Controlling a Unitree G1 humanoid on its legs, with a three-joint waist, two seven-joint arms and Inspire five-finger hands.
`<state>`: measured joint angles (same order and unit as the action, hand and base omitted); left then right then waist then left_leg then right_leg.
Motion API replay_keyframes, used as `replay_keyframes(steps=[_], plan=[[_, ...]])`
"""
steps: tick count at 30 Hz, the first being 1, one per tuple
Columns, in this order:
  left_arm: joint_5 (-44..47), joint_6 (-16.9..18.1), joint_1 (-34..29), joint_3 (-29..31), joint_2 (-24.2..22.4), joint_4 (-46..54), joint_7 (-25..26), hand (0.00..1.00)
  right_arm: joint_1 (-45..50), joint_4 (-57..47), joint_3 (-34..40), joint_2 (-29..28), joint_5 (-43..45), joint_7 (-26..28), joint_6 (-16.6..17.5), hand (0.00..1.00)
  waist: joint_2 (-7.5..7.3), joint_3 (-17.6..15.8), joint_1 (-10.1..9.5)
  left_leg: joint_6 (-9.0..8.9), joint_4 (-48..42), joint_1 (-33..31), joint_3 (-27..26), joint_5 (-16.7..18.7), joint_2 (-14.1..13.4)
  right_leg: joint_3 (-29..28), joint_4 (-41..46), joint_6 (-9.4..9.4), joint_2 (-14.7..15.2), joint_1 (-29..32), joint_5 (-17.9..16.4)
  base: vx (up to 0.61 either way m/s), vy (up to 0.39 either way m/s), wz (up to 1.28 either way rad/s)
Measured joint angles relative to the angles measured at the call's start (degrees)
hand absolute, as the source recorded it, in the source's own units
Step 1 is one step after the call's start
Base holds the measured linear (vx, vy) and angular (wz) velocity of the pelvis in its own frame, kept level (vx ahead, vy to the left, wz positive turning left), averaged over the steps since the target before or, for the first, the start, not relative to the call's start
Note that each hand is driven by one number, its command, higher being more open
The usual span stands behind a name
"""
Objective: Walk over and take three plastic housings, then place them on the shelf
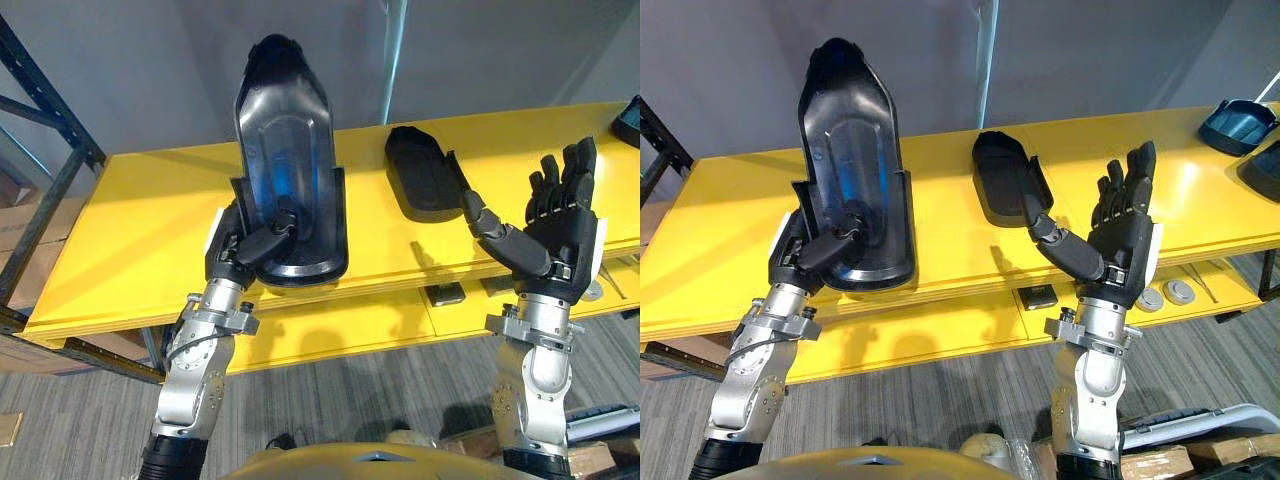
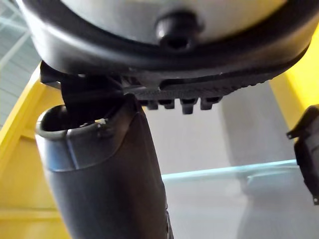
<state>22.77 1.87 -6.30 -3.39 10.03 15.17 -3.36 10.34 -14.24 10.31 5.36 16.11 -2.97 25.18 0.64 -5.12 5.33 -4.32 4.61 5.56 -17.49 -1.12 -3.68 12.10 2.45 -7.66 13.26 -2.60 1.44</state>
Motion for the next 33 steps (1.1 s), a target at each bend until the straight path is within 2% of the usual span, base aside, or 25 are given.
replay_keyframes(steps=[5,8,11,14,18,24,27,28,33], plan=[[0.1,-4.2,2.3,-0.1,0.0,-5.1,1.4,0.00,0.0,-0.1,-0.1,-0.5,0.0,1.6,-1.1,1.00,0.19,0.2,0.58,-0.28,0.4,0.0,-1.2,-0.5,-0.5,-1.3,-0.8,0.22,-0.8,0.6,0.8,-0.01,-0.003,-0.12],[0.0,-6.1,4.2,-0.2,0.0,-8.5,4.1,0.00,0.0,-0.1,-0.3,-0.5,0.0,2.3,-1.2,1.00,0.20,0.2,1.31,-0.36,0.4,0.2,-1.7,-0.6,-0.9,-1.7,-0.8,0.30,-1.1,0.7,0.9,-0.01,-0.008,-0.09],[-0.6,-6.5,6.4,-0.2,-0.1,-12.8,8.2,0.00,0.0,-0.1,-0.4,-0.1,0.0,2.5,-1.6,1.00,0.30,0.3,1.51,-0.45,0.4,0.8,-2.8,-0.6,-1.2,-2.9,-0.8,0.30,-1.6,0.9,0.9,-0.02,-0.012,-0.19],[-3.1,-6.7,10.5,0.0,0.0,-19.9,13.4,0.00,0.0,-0.2,-0.7,2.2,0.1,2.9,-2.9,1.00,0.35,0.3,2.71,-0.60,0.4,0.8,-2.9,-0.4,-1.1,-3.1,-0.8,0.26,-1.6,1.0,0.9,-0.03,0.000,-0.05],[-5.4,-6.7,16.4,0.2,0.0,-25.0,19.3,0.00,-0.1,-0.2,-1.0,4.1,0.2,4.5,-3.6,1.00,0.71,0.2,3.04,-0.71,0.4,-0.6,-3.1,-1.0,-1.1,-3.5,-0.8,0.07,-1.7,2.5,1.2,-0.03,-0.002,-0.01],[-5.4,-6.5,23.1,3.7,0.1,-31.0,22.6,0.00,-2.3,-0.2,-2.2,5.8,1.1,6.6,-4.9,1.00,1.81,-0.8,4.28,-0.13,0.2,-2.4,-2.7,-1.9,-1.0,-3.4,-0.7,0.16,-1.7,4.3,1.5,-0.01,-0.002,0.03],[-5.2,-5.9,28.0,4.4,0.9,-33.1,22.8,0.00,-6.8,-0.2,-2.5,8.3,1.2,7.2,-5.8,1.00,2.61,-3.5,4.42,-0.04,-0.9,-4.7,-2.6,-2.0,-1.0,-3.5,-0.4,0.26,-1.7,6.0,1.9,-0.06,0.001,0.02],[-4.9,-5.7,30.7,4.4,2.0,-33.3,22.8,1.00,-9.7,-0.2,-2.7,9.2,1.2,7.6,-6.2,1.00,3.11,-5.2,4.39,-0.11,-1.7,-6.3,-2.5,-2.1,-1.2,-3.6,-0.4,0.39,-1.8,7.4,2.3,-0.09,-0.013,0.04],[-2.7,-5.5,35.3,4.9,2.9,-33.9,21.9,1.00,-13.0,-0.2,-3.4,10.1,1.3,7.6,-8.3,1.00,4.45,-8.6,4.41,0.05,-1.4,-7.1,-2.5,-3.1,-1.6,-3.6,-0.4,0.52,-2.2,8.5,2.8,-0.02,-0.008,0.01]])
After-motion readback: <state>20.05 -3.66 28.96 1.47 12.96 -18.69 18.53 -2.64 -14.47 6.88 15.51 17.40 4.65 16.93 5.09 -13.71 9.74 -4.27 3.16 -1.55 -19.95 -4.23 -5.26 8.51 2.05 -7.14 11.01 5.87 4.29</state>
